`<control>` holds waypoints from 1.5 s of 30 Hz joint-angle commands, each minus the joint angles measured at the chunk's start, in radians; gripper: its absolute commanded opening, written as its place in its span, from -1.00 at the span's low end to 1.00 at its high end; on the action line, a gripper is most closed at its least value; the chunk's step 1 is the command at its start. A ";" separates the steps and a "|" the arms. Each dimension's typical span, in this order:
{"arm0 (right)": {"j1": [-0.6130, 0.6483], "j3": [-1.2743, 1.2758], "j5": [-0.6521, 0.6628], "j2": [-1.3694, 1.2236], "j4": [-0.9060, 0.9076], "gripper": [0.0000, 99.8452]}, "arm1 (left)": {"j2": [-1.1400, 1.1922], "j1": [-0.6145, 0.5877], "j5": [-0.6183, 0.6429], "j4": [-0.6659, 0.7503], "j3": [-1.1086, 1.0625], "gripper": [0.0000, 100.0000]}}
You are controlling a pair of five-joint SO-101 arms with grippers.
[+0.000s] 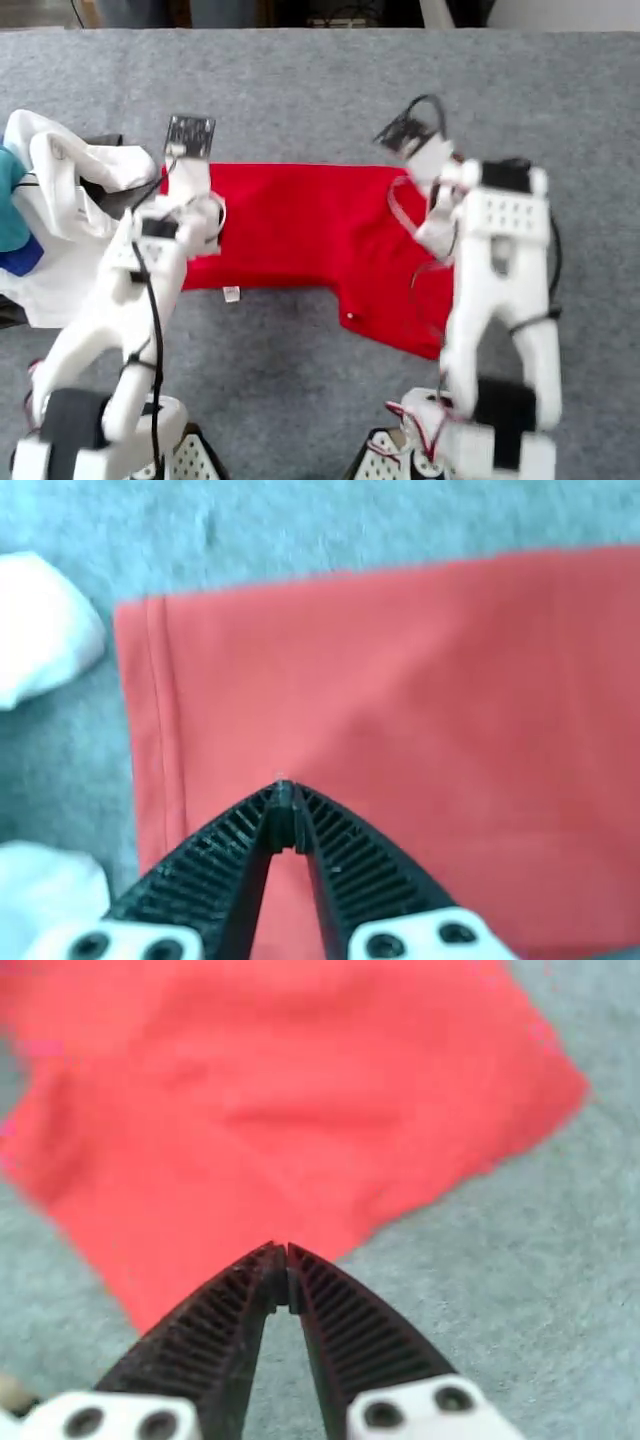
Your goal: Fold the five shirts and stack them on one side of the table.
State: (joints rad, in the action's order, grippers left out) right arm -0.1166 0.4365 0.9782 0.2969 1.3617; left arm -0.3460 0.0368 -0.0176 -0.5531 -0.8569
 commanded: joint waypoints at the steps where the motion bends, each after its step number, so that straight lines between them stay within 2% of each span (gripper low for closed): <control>1: 0.080 0.199 0.064 0.219 0.011 -0.97 | -0.080 -0.005 0.003 0.054 -0.084 -0.94; 4: 0.158 0.371 0.094 0.337 0.012 -0.95 | -0.066 -0.015 0.003 0.054 -0.117 -0.94; 7: 0.219 0.510 0.089 0.423 0.012 -0.82 | -0.041 -0.010 0.032 0.061 -0.160 -0.94; 10: 0.239 0.631 0.089 0.489 -0.031 -0.66 | -0.020 -0.018 0.103 0.061 -0.180 -0.94; 13: 0.241 0.711 0.094 0.518 -0.069 -0.56 | -0.012 -0.019 0.117 0.061 -0.168 -0.94; 23: 0.239 0.885 0.092 0.449 -0.336 -0.52 | -0.011 -0.019 0.115 0.061 -0.168 -0.94; 26: 0.238 0.880 0.092 0.346 -0.411 -0.52 | -0.015 -0.019 0.115 0.061 -0.173 -0.94; 29: 0.233 0.816 0.112 0.234 -0.413 -0.54 | -0.015 -0.019 0.115 0.060 -0.174 -0.94; 36: 0.232 0.762 0.130 0.154 -0.417 -0.96 | -0.017 -0.021 0.115 0.057 -0.174 -0.94; 41: 0.146 0.716 0.130 0.148 -0.437 -0.97 | -0.017 -0.021 0.115 0.057 -0.174 -0.94; 45: 0.094 0.621 0.135 0.148 -0.384 -0.97 | -0.017 -0.021 0.115 0.058 -0.174 -0.94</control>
State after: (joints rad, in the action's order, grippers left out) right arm 0.0215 1.1377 1.1024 0.4411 0.9413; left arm -0.3521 0.0245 0.0913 -0.5056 -1.0395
